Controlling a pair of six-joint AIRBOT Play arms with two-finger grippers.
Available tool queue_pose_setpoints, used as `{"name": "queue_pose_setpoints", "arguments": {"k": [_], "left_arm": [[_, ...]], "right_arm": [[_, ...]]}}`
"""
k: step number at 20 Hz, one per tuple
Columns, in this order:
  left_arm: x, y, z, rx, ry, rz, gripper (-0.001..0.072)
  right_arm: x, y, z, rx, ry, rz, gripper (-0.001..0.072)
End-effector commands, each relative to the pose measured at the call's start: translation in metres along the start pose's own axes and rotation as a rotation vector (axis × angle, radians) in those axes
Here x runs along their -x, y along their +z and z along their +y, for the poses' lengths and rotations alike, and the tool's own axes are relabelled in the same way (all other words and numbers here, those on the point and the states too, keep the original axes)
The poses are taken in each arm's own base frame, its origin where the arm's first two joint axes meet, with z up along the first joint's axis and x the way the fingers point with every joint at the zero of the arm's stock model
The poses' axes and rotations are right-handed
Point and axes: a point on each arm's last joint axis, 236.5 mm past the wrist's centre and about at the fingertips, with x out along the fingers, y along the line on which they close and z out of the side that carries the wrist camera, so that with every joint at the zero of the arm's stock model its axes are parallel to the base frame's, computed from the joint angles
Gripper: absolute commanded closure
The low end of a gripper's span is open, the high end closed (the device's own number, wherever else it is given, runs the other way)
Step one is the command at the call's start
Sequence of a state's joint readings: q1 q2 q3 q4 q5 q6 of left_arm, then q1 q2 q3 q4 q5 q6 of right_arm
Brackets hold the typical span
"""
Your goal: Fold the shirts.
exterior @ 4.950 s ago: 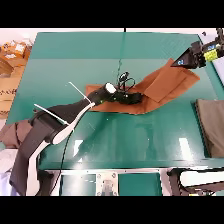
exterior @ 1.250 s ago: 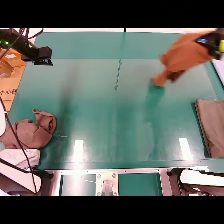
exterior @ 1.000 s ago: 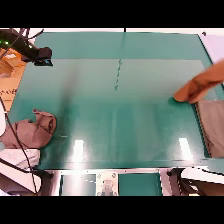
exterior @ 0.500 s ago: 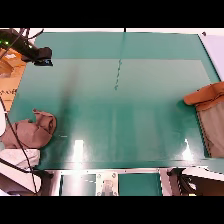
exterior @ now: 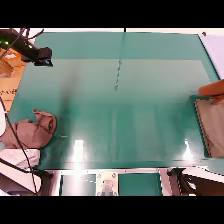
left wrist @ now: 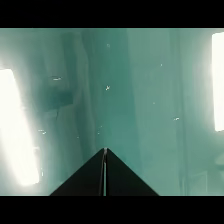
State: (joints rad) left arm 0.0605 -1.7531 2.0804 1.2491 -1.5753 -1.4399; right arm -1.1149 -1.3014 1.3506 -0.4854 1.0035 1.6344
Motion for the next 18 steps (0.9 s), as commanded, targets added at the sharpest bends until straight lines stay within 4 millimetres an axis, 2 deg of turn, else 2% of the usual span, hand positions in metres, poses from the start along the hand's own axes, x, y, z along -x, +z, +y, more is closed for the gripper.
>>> {"name": "queue_pose_setpoints", "arguments": {"k": [1,5,8,12,16,18], "left_arm": [[0.0,-0.003,0.0,-0.001,-0.001,0.014,0.0677],[0.0,-0.003,0.0,-0.001,-0.001,0.013,0.0678],[-0.001,-0.004,0.0,0.0,-0.002,0.015,0.0678],[-0.019,-0.022,0.003,0.022,-0.012,0.089,0.0678],[-0.022,-0.024,0.003,0.026,-0.017,0.095,0.0678],[-0.022,-0.024,0.003,0.026,-0.019,0.092,0.0678]], "right_arm": [[0.025,0.007,-0.034,-0.099,-0.043,-0.108,0.0688],[0.071,0.009,-0.08,-0.198,-0.097,-0.197,0.0687],[0.094,-0.006,-0.125,-0.232,-0.201,-0.164,0.0687],[0.113,-0.039,-0.197,-0.224,-0.442,-0.07,0.0687],[0.125,-0.063,-0.24,-0.21,-0.592,-0.005,0.0686],[0.133,-0.066,-0.253,-0.196,-0.654,0.003,0.0686]]}}
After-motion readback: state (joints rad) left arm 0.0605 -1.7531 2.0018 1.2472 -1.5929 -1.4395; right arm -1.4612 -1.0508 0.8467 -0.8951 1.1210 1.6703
